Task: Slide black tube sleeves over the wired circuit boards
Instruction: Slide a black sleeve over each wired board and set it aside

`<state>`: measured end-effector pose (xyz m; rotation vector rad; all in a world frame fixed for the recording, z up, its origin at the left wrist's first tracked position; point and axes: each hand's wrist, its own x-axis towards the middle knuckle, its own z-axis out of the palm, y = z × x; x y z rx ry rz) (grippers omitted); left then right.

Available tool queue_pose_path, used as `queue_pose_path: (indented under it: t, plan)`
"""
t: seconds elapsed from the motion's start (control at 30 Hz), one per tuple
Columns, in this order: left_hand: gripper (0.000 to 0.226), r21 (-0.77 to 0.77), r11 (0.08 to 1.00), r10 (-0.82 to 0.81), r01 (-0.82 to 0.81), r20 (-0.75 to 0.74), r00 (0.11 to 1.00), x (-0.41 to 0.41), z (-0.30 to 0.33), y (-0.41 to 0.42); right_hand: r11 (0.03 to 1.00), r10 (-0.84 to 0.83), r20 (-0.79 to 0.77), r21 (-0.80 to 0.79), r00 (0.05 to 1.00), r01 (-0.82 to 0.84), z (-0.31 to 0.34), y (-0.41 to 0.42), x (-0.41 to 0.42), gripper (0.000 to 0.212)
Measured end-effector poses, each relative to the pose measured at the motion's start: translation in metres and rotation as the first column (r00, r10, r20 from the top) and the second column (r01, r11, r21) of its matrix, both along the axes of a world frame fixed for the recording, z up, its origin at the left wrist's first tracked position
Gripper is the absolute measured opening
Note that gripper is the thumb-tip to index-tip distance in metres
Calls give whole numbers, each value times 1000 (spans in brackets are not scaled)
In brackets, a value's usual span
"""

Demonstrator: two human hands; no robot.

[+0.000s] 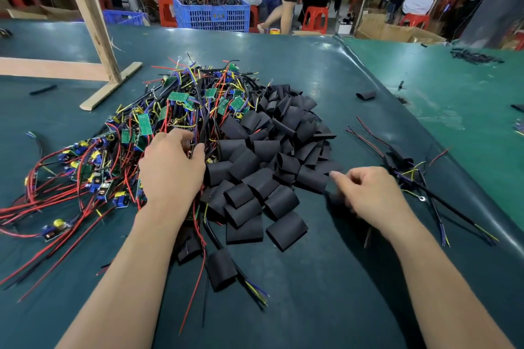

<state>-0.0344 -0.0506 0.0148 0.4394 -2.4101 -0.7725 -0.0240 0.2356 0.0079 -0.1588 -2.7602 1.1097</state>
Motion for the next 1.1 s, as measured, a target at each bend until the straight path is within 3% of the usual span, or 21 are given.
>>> queue_pose_path:
  t: [0.13, 0.23, 0.33, 0.43, 0.5, 0.57, 0.6, 0.67, 0.7, 0.73, 0.83, 0.93, 0.97, 1.1]
  plan:
    - [20, 14, 1000, 12, -11, -117, 993, 4, 2, -2, 999, -35, -74, 20, 997, 36, 2, 15, -2, 52]
    - [21, 10, 997, 71, -71, -190, 979, 5, 8, -8, 994, -13, -120, -111, 993, -1, -1, 10, -4, 49]
    - [21, 172, 984, 85, -42, -254, 964, 4, 12, -9, 990, 55, -69, -123, 996, -64, -11, -1, -4, 45]
    - [10, 298, 954, 15, 41, -184, 983, 4, 11, -8, 966, 119, -78, -223, 990, -134, -8, -10, -5, 42]
    - [7, 264, 960, -83, 89, -31, 996, 3, 9, -10, 865, 82, -115, -485, 990, -128, 1, -8, -5, 40]
    - [11, 221, 968, -135, 117, 70, 988, 0, 7, -12, 816, 5, -122, -574, 992, -75, 7, 3, -4, 39]
    - [12, 224, 968, -130, 115, 57, 990, -2, 8, -12, 876, -14, -101, -481, 995, -37, 6, 8, -4, 40]
    - [21, 201, 976, -89, 83, 24, 996, -11, 13, -9, 993, -9, 18, -119, 1000, 11, 1, 12, -1, 36]
    - [29, 174, 982, -77, 68, 42, 996, -18, 16, -8, 1000, 11, 68, 17, 998, -12, -1, 7, 2, 33]
    - [35, 162, 985, -80, 67, 76, 994, -25, 20, -6, 997, 52, 89, 54, 995, -57, -1, 1, 4, 30]
    - [32, 173, 984, -71, 51, 114, 991, -45, 34, -4, 967, 223, 99, -147, 970, -207, 3, -21, 9, 26]
    - [21, 88, 994, -69, 63, 59, 996, -48, 48, -7, 973, 229, 43, -44, 972, -227, 6, -23, 10, 28]
    - [23, 93, 993, -77, 74, 26, 997, -48, 53, -10, 978, 207, 15, -13, 978, -207, 6, -20, 11, 29]
    - [19, 243, 961, -75, 132, -230, 970, -41, 79, -21, 978, 160, -59, -127, 985, -166, 10, -16, 12, 29]
